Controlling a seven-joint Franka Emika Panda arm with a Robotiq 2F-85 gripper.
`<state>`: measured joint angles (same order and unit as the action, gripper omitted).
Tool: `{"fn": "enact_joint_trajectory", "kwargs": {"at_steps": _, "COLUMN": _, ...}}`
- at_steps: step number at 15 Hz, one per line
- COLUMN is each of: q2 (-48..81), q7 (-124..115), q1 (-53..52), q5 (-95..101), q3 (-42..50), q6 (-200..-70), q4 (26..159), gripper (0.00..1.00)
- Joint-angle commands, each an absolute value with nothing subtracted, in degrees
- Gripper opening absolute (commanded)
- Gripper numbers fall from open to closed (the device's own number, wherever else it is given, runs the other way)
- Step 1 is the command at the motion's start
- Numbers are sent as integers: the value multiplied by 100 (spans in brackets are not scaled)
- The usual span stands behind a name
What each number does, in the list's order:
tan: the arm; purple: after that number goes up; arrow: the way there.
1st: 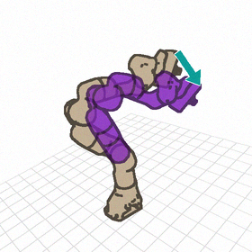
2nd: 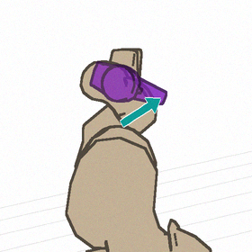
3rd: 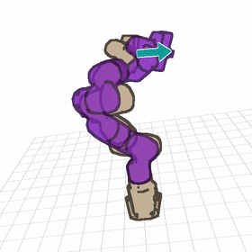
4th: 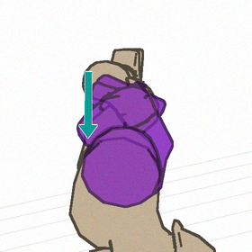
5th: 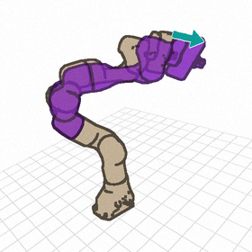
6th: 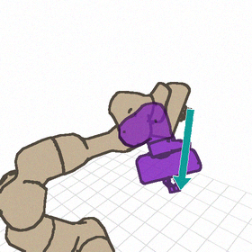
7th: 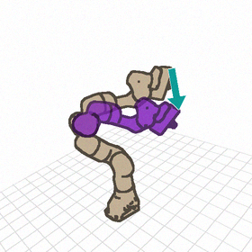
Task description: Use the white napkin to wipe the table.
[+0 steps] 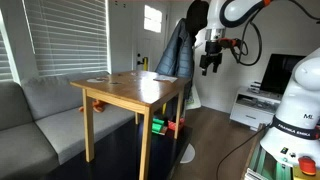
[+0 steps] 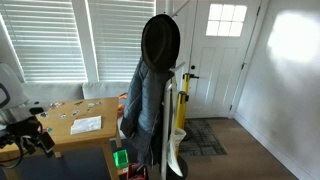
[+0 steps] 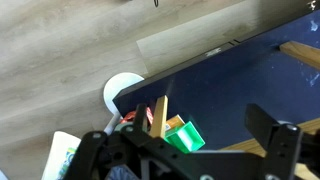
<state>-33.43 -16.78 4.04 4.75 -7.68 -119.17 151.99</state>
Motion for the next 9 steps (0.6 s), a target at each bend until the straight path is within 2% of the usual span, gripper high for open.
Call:
{"fn": "enact_joint_trajectory", "kwargs": {"at_steps": 1, "q2": -3338, "q7": -1705, "q1": 344, "q5": 511, "q3": -710, "q6": -11902, "q4": 15190, "gripper": 100}}
{"fn": "enact_joint_trajectory", "kwargs": {"at_steps": 4, "q2": -3338, "q7": -1705, "q1": 344, "q5": 511, "q3": -710, "q6": -11902, "q4": 15190, "gripper": 100}}
{"fn": "enact_joint_trajectory", "kwargs": {"at_steps": 9, "q2": -2824, "q7": -1716, "q1": 363, "q5": 223, "q3": -533, "q6": -12604, "q4": 14342, "gripper": 100}}
